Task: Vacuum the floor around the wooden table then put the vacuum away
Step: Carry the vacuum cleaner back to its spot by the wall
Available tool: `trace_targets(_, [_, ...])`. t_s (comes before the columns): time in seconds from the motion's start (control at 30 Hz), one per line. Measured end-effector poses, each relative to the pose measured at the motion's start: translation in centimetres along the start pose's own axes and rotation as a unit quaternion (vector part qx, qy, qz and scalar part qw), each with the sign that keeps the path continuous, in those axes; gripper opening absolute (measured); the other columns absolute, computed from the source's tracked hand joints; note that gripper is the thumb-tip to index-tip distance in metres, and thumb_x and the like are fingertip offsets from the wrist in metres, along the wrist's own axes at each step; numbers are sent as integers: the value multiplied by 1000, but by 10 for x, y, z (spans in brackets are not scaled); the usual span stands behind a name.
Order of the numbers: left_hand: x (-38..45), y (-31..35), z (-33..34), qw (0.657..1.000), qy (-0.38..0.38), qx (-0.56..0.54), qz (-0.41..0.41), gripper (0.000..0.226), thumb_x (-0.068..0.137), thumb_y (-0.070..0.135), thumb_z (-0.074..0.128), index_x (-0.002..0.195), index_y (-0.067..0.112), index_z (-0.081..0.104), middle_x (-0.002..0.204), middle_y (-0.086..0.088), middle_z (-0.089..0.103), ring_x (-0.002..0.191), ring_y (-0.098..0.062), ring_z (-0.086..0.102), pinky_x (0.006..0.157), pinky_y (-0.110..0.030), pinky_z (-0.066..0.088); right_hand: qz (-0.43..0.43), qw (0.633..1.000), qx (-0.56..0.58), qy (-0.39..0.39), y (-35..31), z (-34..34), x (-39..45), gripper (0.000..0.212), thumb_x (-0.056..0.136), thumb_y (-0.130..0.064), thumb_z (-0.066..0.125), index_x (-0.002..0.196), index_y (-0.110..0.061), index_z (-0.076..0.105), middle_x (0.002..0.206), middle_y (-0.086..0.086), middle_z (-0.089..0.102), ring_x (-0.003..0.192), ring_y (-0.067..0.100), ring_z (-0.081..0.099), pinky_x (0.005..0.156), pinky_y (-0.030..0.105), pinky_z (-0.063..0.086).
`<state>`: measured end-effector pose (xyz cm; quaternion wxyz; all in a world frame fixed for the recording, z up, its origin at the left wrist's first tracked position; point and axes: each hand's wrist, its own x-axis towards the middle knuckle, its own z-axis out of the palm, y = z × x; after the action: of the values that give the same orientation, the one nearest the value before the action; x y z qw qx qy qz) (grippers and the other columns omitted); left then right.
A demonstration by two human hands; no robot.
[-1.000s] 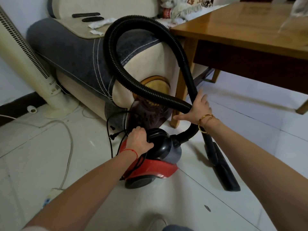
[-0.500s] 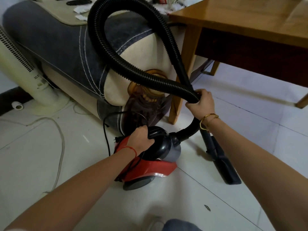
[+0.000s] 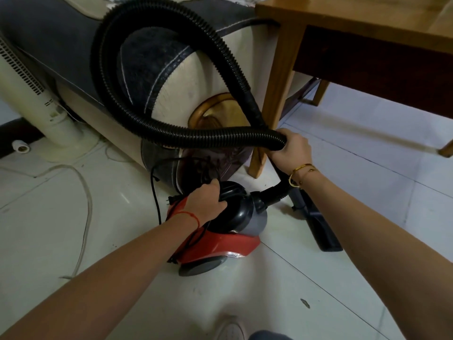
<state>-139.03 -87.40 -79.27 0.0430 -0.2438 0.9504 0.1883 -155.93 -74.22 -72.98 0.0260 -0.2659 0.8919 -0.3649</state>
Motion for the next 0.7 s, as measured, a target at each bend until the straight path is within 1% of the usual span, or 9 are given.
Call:
trace_targets(0.07, [-3, 4, -3, 1000, -13, -7, -6, 24, 88, 23, 59, 95, 11, 39, 79, -4, 57, 67, -20, 59, 56, -28, 46, -13, 1000, -17, -12, -4, -4, -3, 34, 78, -22, 70, 112, -25, 64, 99, 5, 69, 94, 25, 63, 74, 27, 44])
trace_targets(0.13, [-9, 8, -10, 999, -30, 8, -9, 26, 89, 23, 59, 103, 10, 41, 89, -7, 60, 76, -23, 63, 62, -28, 48, -26, 999, -16, -19, -9, -10, -11, 36, 76, -20, 71, 112, -25, 66, 100, 5, 70, 94, 26, 63, 76, 28, 46])
trace_targets(0.2, [-20, 14, -18, 999, -43, 33, -4, 31, 90, 25, 59, 111, 9, 42, 97, -9, 63, 84, -23, 65, 66, -27, 47, -34, 999, -22, -34, -15, -18, -22, 35, 77, -21, 71, 112, -25, 67, 102, 5, 70, 93, 27, 64, 76, 27, 45])
trace_targets(0.27, [-37, 22, -33, 997, -57, 51, -2, 35, 92, 27, 57, 118, 9, 43, 101, -8, 64, 88, -22, 64, 69, -25, 46, -36, 998, -31, -44, -25, -28, -33, 33, 79, -21, 70, 112, -25, 67, 101, 4, 71, 91, 27, 64, 73, 25, 41])
trace_targets(0.33, [-54, 31, -55, 996, -59, 60, -5, 37, 93, 29, 56, 121, 9, 42, 102, -6, 63, 90, -21, 64, 72, -25, 45, -28, 998, -32, -51, -41, -45, -40, 34, 79, -21, 68, 113, -26, 67, 101, 4, 71, 91, 26, 64, 73, 25, 41])
trace_targets(0.43, [-78, 49, -107, 996, -68, 45, -19, 36, 92, 26, 56, 121, 10, 44, 100, -5, 64, 86, -19, 64, 67, -24, 43, -1, 998, -6, -55, -79, -88, -41, 36, 78, -20, 69, 113, -27, 67, 99, 3, 72, 89, 26, 65, 75, 28, 46])
trace_targets(0.53, [-105, 69, -175, 995, -79, 35, -39, 31, 91, 25, 57, 116, 13, 45, 99, -3, 64, 85, -17, 63, 64, -20, 39, 18, 998, 12, -55, -130, -142, -41, 39, 76, -19, 72, 114, -24, 67, 99, 4, 72, 91, 28, 65, 77, 28, 46])
trace_targets(0.7, [-163, 107, -304, 991, -115, 34, -62, 31, 89, 25, 59, 112, 11, 46, 95, -5, 66, 84, -22, 66, 69, -29, 49, 45, 996, 27, -70, -230, -239, -49, 41, 74, -21, 73, 114, -23, 66, 101, 3, 72, 94, 27, 66, 82, 33, 50])
